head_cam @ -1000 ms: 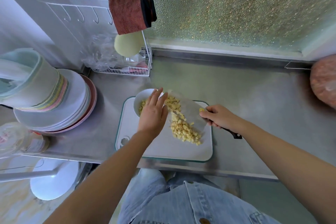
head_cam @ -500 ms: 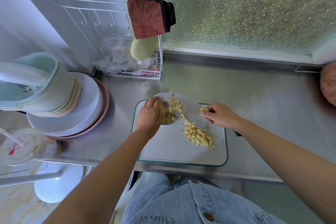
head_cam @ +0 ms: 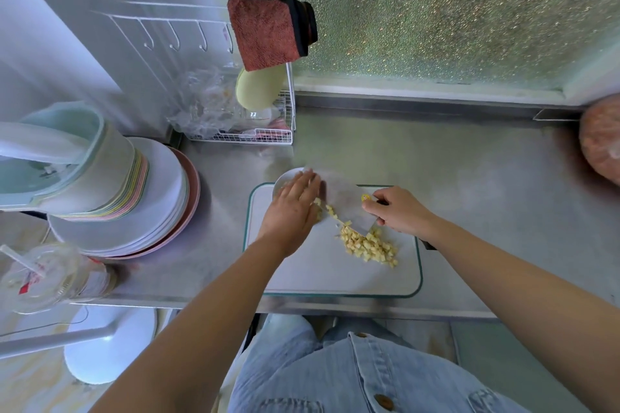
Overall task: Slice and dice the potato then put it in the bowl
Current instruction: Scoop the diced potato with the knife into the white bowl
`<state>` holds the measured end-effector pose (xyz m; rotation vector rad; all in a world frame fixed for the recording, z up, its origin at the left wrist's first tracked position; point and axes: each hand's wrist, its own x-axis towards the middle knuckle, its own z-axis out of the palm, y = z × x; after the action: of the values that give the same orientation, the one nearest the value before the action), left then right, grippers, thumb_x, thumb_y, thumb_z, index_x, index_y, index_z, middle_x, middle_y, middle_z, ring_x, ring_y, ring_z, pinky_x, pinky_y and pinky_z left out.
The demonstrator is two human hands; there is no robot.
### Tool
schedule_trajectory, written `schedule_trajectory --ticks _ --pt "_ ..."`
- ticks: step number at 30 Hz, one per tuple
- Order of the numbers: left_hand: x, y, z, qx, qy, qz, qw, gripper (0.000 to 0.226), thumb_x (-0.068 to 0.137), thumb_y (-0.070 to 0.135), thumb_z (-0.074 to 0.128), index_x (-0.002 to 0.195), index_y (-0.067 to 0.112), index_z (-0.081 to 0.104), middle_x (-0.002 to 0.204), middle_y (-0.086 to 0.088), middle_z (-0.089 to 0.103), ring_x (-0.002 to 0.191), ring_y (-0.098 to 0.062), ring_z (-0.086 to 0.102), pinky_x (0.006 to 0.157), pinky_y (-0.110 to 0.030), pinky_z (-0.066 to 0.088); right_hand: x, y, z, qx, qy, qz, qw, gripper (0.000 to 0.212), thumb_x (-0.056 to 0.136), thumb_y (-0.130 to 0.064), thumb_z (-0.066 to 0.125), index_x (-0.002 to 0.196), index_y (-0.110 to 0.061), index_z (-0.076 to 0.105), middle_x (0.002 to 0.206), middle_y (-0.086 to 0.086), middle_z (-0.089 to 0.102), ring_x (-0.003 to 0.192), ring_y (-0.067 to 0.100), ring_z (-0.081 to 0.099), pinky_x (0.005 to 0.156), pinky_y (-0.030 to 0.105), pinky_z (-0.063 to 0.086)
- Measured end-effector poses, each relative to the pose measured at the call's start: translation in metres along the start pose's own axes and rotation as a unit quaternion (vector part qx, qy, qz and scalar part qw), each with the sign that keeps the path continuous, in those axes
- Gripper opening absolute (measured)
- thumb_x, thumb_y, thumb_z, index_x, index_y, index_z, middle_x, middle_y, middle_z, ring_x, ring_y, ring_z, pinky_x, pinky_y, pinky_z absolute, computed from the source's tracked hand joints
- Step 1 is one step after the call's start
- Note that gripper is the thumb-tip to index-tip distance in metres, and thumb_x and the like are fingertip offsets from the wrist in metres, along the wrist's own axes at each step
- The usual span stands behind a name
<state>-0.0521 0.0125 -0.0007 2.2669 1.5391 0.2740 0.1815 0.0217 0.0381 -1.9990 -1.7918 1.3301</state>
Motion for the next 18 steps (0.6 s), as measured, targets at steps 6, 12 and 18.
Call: schedule_trajectory --ticks 6,12,18 --pt "-0.008 -0.005 -0.001 0.009 -0.015 -0.079 0.997 0.039 0.102 0.026 0.034 0.138 0.014 0.047 0.142 -0.006 0.041 0.115 -0.032 0.051 0.089 -0.041 0.044 -0.007 -0.003 0.001 -0.045 0.022 -0.011 0.999 0.045 0.091 -0.024 0.056 0.054 -0.018 0.032 0.042 -0.01 0.038 0.062 0.021 0.06 0.048 0.022 0.03" --pt "0.003 0.008 -0.003 -0.009 -0.025 -0.026 0.999 0.051 0.102 0.025 0.037 0.15 0.01 0.028 0.158 -0.003 0.021 0.14 -0.024 0.028 0.109 -0.038 0.032 -0.007 -0.007 0.006 -0.013 0.036 -0.007 0.999 0.044 0.094 -0.027 0.053 0.055 -0.018 0.034 0.038 -0.012 0.042 0.056 0.017 0.056 0.05 0.022 0.031" --pt "-0.007 0.007 -0.004 -0.001 -0.005 -0.026 1.0 0.048 0.101 0.023 0.037 0.149 0.014 0.032 0.157 -0.004 0.026 0.137 -0.026 0.034 0.11 -0.039 0.033 -0.005 -0.003 0.007 0.007 0.066 0.004 0.998 0.045 0.094 -0.028 0.053 0.056 -0.016 0.031 0.037 -0.012 0.04 0.058 0.018 0.059 0.048 0.021 0.029"
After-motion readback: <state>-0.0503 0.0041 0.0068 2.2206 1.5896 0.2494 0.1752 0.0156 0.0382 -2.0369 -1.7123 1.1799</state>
